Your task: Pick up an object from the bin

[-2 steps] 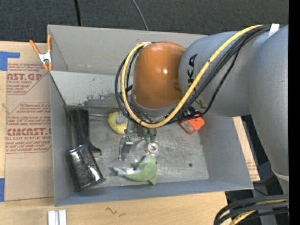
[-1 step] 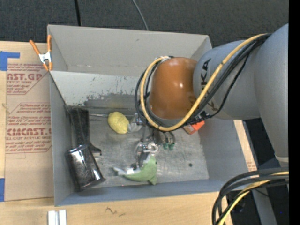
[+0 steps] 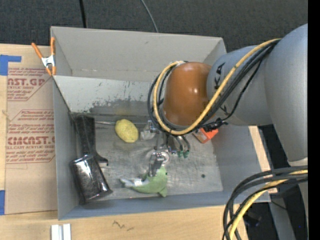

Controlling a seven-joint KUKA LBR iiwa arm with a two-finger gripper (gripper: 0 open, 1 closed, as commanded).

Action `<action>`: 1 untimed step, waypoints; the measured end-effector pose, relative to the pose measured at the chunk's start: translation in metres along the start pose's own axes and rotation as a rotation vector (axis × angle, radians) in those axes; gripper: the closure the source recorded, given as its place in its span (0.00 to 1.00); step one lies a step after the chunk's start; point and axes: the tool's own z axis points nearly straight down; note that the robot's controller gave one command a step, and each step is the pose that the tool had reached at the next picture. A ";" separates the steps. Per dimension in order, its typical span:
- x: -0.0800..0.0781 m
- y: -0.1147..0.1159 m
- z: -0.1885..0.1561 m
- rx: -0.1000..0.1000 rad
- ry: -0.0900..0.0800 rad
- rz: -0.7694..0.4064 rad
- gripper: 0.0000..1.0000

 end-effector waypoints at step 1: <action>-0.004 0.003 -0.013 -0.005 0.000 0.273 0.00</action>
Offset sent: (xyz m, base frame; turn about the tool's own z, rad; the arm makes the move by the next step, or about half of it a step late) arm 0.0182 0.0827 0.1944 -0.2684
